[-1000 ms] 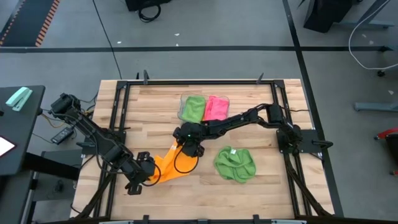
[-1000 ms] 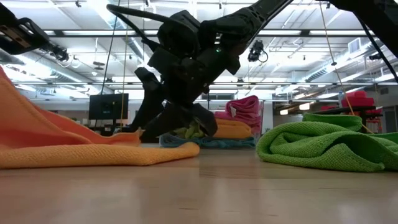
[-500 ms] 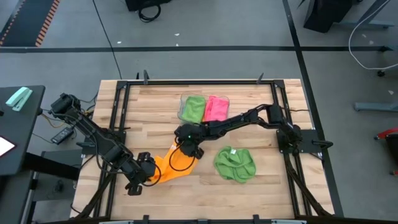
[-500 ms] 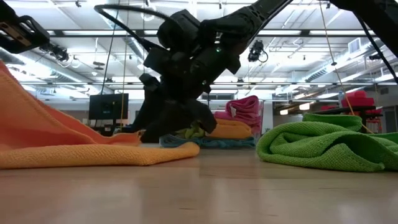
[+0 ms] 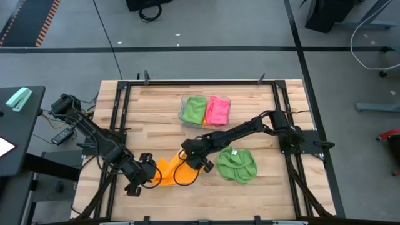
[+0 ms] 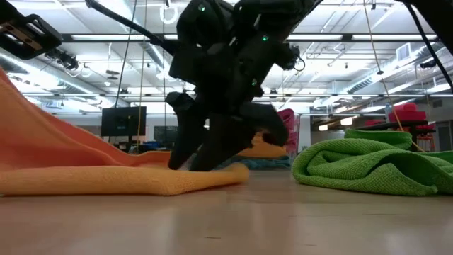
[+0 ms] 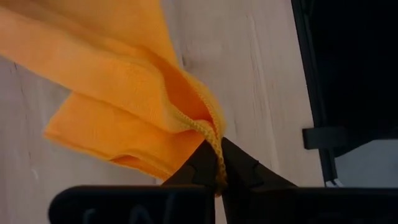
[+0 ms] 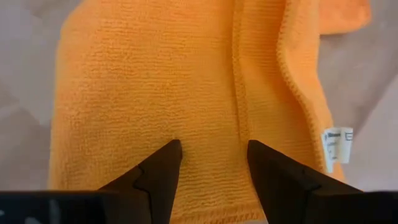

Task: Fold microfiber towels
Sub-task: Fold the yellow microfiber cloth

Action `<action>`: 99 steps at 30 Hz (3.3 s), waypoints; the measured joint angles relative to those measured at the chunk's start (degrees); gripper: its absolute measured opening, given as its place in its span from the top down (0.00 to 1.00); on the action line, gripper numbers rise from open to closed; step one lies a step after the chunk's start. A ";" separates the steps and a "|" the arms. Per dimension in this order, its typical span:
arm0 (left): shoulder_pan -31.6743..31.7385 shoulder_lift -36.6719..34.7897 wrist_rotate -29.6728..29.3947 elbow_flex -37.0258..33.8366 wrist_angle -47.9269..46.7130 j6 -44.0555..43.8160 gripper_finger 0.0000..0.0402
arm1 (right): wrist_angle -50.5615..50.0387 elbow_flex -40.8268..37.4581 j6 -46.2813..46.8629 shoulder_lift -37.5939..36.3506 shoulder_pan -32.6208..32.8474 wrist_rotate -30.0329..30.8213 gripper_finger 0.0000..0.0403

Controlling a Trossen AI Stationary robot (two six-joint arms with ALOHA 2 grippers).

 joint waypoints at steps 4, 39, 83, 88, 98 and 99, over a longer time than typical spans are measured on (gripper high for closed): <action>0.18 0.00 0.01 0.00 -0.04 1.64 0.94 | -2.22 0.04 4.77 -0.07 2.40 0.02 0.50; -0.52 -0.02 0.02 0.00 0.53 -0.21 0.94 | 8.61 -0.13 5.75 -4.95 0.62 3.91 0.33; 0.70 -0.02 -0.47 0.00 0.06 -20.93 0.95 | 11.72 -6.03 3.73 -1.53 8.16 20.29 0.36; 0.72 -0.02 -0.49 0.00 0.16 -20.30 0.96 | 11.87 -6.25 3.17 -1.54 8.15 22.57 0.36; 0.38 -0.02 -0.46 0.00 0.93 -18.48 0.93 | 13.32 -6.40 -0.38 -1.69 6.80 26.51 0.36; 0.23 -0.02 -0.45 0.00 1.06 -18.01 0.94 | 13.29 -6.17 -0.63 -1.69 6.79 26.51 0.36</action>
